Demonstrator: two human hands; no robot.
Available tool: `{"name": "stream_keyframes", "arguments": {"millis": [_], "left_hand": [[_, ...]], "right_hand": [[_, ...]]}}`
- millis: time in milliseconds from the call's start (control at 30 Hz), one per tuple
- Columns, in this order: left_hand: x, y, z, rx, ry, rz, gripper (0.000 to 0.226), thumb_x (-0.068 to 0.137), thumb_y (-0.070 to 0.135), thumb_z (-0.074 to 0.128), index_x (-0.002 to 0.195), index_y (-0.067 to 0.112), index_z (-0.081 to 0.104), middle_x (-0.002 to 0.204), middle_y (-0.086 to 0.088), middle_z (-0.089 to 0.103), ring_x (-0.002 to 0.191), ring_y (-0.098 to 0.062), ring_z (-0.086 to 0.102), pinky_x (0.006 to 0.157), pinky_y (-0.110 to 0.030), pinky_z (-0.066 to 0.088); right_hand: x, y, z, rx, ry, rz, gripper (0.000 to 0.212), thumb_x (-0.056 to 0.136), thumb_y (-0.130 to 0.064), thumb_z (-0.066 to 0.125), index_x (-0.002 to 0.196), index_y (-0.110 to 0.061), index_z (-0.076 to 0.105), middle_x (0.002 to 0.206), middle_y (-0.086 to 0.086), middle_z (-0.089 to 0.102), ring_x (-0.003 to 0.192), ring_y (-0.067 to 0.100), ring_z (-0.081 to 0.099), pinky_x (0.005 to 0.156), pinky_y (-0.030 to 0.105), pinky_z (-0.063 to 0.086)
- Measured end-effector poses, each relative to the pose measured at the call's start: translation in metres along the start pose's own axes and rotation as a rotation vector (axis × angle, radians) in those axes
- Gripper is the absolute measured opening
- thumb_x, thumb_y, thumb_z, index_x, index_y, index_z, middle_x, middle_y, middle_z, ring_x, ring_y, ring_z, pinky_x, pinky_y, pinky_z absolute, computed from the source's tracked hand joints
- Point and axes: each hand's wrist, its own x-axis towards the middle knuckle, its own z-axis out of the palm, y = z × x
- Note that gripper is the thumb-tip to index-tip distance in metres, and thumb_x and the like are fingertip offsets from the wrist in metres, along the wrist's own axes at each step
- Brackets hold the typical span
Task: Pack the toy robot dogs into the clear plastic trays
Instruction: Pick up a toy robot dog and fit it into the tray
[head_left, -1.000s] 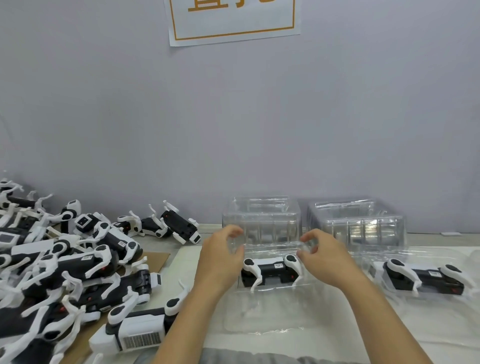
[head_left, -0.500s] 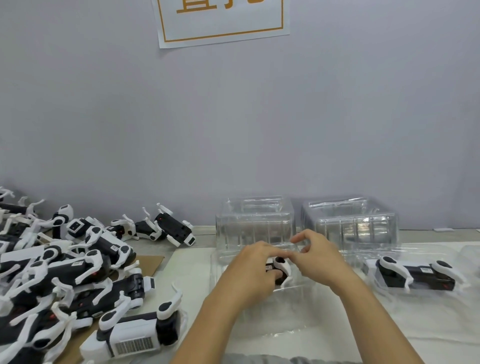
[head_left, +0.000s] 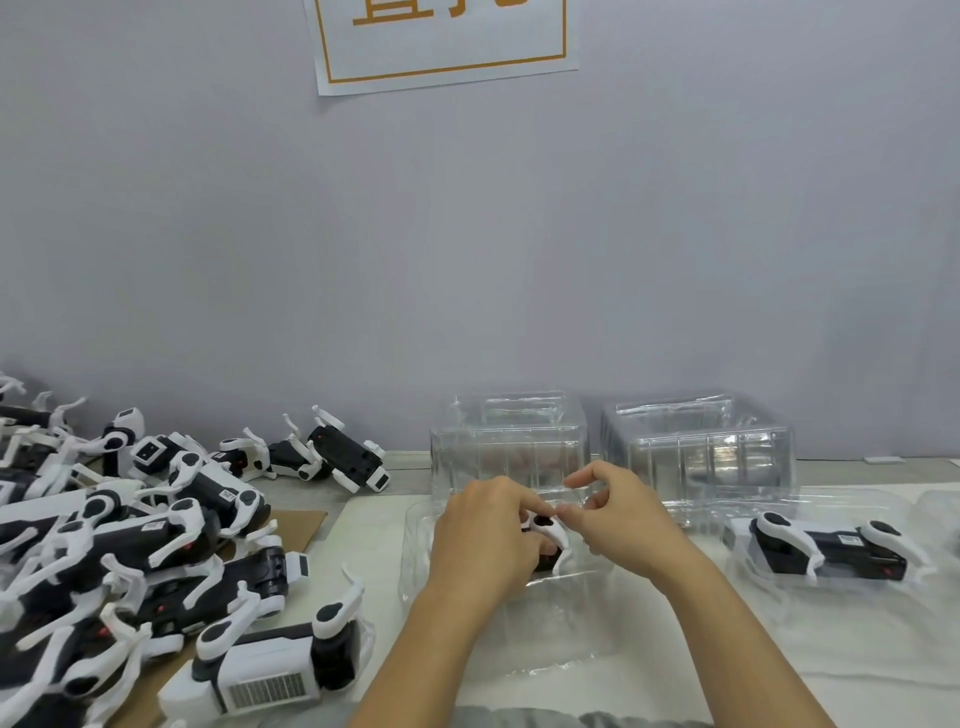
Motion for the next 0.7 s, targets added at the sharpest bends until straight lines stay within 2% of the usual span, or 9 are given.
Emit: {"name": "stream_keyframes", "arguments": {"millis": [133, 267, 367, 467, 533, 633, 700], "left_hand": [[0.002, -0.006, -0.002, -0.130, -0.054, -0.027, 0.031, 0.079, 0.030, 0.079, 0.109, 0.036, 0.074, 0.097, 0.014, 0.068, 0.093, -0.004, 0.063, 0.073, -0.019, 0.049], [0.007, -0.012, -0.014, -0.326, -0.063, -0.037, 0.022, 0.086, 0.024, 0.075, 0.105, 0.035, 0.072, 0.092, 0.012, 0.071, 0.087, 0.001, 0.066, 0.070, -0.009, 0.049], [0.010, -0.018, -0.025, -0.451, 0.061, -0.065, 0.019, 0.088, 0.017, 0.071, 0.095, 0.033, 0.073, 0.089, 0.014, 0.073, 0.085, 0.004, 0.067, 0.074, -0.008, 0.049], [0.011, -0.027, -0.030, -0.348, 0.212, -0.124, 0.020, 0.090, 0.013, 0.062, 0.098, 0.029, 0.072, 0.095, 0.016, 0.069, 0.090, 0.004, 0.061, 0.070, -0.004, 0.041], [0.010, -0.032, -0.029, -0.266, 0.217, -0.188, 0.022, 0.092, 0.015, 0.058, 0.105, 0.028, 0.070, 0.101, 0.014, 0.065, 0.095, 0.001, 0.058, 0.072, -0.013, 0.043], [0.009, -0.035, -0.025, -0.151, 0.125, -0.274, 0.024, 0.094, 0.021, 0.056, 0.114, 0.029, 0.066, 0.105, 0.011, 0.058, 0.110, -0.016, 0.059, 0.094, -0.036, 0.048], [0.009, -0.037, -0.025, -0.080, 0.076, -0.321, 0.025, 0.093, 0.025, 0.056, 0.116, 0.031, 0.064, 0.108, 0.010, 0.058, 0.112, -0.018, 0.057, 0.100, -0.039, 0.044]], "right_hand": [[-0.001, -0.001, -0.004, -0.006, -0.059, 0.015, 0.030, 0.090, -0.038, 0.069, 0.115, -0.030, 0.054, 0.091, -0.003, 0.057, 0.078, 0.009, 0.057, 0.063, 0.022, 0.042], [-0.004, -0.006, -0.002, 0.004, -0.039, -0.069, 0.031, 0.086, -0.037, 0.074, 0.111, -0.039, 0.057, 0.112, -0.007, 0.049, 0.099, 0.005, 0.052, 0.077, 0.023, 0.044], [-0.006, -0.014, -0.001, -0.053, 0.006, -0.175, 0.021, 0.084, -0.035, 0.077, 0.099, -0.045, 0.066, 0.119, -0.008, 0.047, 0.108, 0.007, 0.048, 0.096, 0.029, 0.041], [-0.009, -0.021, -0.001, -0.143, -0.015, -0.187, 0.010, 0.083, -0.039, 0.078, 0.086, -0.046, 0.072, 0.120, -0.014, 0.051, 0.123, 0.010, 0.044, 0.108, 0.040, 0.038], [-0.011, -0.025, 0.000, -0.203, -0.048, -0.161, 0.011, 0.081, -0.040, 0.080, 0.079, -0.046, 0.071, 0.121, -0.013, 0.055, 0.129, 0.012, 0.042, 0.111, 0.044, 0.036], [-0.013, -0.026, 0.002, -0.243, -0.066, -0.133, 0.016, 0.080, -0.038, 0.081, 0.075, -0.046, 0.068, 0.110, -0.015, 0.056, 0.128, 0.013, 0.042, 0.110, 0.043, 0.034], [-0.012, -0.026, 0.003, -0.248, -0.054, -0.135, 0.017, 0.080, -0.038, 0.081, 0.074, -0.046, 0.068, 0.103, -0.018, 0.054, 0.126, 0.012, 0.045, 0.110, 0.042, 0.036]]}}
